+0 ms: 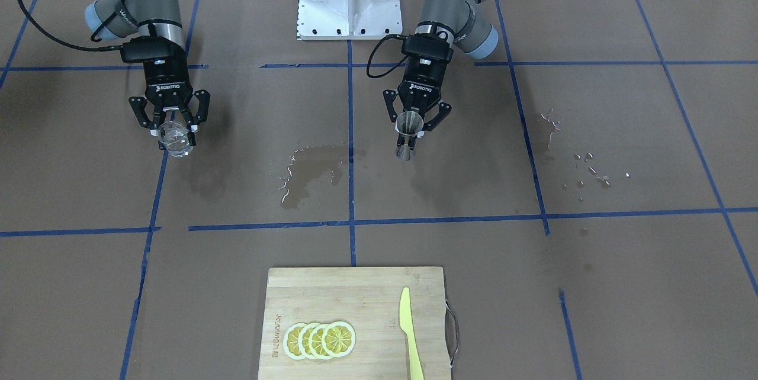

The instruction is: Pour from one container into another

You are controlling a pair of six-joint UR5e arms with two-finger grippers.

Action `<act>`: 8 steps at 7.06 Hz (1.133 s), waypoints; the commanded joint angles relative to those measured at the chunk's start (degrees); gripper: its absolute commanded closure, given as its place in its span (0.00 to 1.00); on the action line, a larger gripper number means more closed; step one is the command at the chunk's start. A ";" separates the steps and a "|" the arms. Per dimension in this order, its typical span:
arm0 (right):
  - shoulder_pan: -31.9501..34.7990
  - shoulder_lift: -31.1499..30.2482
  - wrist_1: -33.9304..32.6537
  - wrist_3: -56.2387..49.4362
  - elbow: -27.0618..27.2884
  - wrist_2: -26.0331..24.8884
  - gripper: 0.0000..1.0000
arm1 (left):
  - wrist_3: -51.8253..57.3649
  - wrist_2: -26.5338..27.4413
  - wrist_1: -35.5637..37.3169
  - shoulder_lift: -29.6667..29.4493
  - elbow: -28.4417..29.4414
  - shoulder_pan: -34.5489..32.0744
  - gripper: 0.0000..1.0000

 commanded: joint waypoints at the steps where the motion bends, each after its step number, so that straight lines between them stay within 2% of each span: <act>1: 1.08 8.41 -7.84 -4.28 1.50 2.72 1.00 | 0.10 -3.76 0.09 -0.38 0.19 0.04 1.00; 2: 1.34 12.62 -15.72 -4.63 3.77 3.53 1.00 | 0.18 -3.77 0.09 -0.56 0.71 0.04 1.00; 3: 2.65 16.14 -23.89 -4.63 7.80 6.41 1.00 | 0.45 -3.85 0.18 -1.69 0.97 0.04 1.00; 4: 3.53 19.57 -29.81 -4.63 9.66 8.18 1.00 | 0.71 -4.81 0.26 -2.92 1.85 0.04 1.00; 5: 3.89 23.44 -33.61 -4.72 9.68 8.63 1.00 | 1.06 -5.26 0.26 -3.19 2.47 0.13 1.00; 6: 3.72 25.65 -37.91 -4.81 9.68 9.24 1.00 | 6.11 -4.91 -0.34 -3.28 3.34 0.13 1.00; 8: 3.98 28.13 -40.67 -5.16 9.68 11.52 1.00 | 7.74 -5.08 -2.71 -4.68 3.96 0.21 1.00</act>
